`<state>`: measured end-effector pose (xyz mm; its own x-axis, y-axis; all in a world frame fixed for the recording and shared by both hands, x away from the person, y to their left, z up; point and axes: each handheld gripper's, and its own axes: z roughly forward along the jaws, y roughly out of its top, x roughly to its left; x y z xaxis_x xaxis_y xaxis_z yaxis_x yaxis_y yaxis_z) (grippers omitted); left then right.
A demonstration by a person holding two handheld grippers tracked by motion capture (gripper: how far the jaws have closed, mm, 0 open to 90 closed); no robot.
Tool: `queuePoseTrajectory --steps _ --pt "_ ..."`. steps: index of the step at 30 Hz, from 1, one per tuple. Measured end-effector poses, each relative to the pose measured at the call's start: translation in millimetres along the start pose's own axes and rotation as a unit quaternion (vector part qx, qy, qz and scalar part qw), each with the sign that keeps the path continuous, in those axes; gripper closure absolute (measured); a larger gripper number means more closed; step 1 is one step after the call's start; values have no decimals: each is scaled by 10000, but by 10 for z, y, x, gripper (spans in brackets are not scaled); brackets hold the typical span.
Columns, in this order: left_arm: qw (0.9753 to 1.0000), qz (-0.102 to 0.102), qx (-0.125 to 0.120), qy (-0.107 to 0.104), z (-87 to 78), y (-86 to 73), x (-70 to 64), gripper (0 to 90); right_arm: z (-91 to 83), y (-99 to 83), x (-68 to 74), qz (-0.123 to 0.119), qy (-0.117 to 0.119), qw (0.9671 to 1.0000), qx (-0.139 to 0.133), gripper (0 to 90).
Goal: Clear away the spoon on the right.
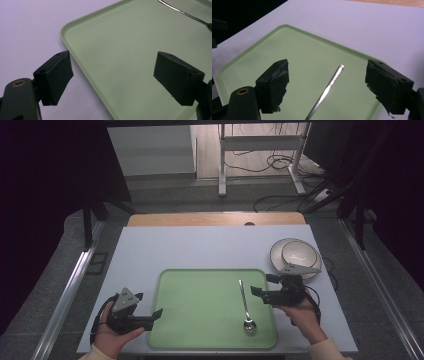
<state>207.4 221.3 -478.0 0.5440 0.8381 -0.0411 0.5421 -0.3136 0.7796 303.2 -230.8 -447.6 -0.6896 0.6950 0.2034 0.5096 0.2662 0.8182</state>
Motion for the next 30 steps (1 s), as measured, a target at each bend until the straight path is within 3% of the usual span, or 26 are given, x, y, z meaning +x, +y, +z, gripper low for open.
queuePoseTrajectory --steps 6,11,13,17,22,30 --pt "10000 -70 -3 50 -33 -57 38 154 -385 -241 -33 -37 -257 9996 -144 194" --pt "9998 -142 -104 82 -69 -28 66 154 -612 -406 -94 376 -318 9981 -379 199" --pt "9998 -149 -106 92 -65 -22 68 154 -642 -425 -86 332 -341 9980 -409 199" --pt "9999 -131 -84 74 -34 -4 76 154 -605 -458 -80 51 -512 9985 -186 198" --pt "9998 -193 -91 56 -16 3 104 154 -582 -436 -54 -9 -505 9986 -155 198" --pt "9997 -219 -111 58 -4 36 111 154 -601 -464 -106 99 -517 9984 -226 198"
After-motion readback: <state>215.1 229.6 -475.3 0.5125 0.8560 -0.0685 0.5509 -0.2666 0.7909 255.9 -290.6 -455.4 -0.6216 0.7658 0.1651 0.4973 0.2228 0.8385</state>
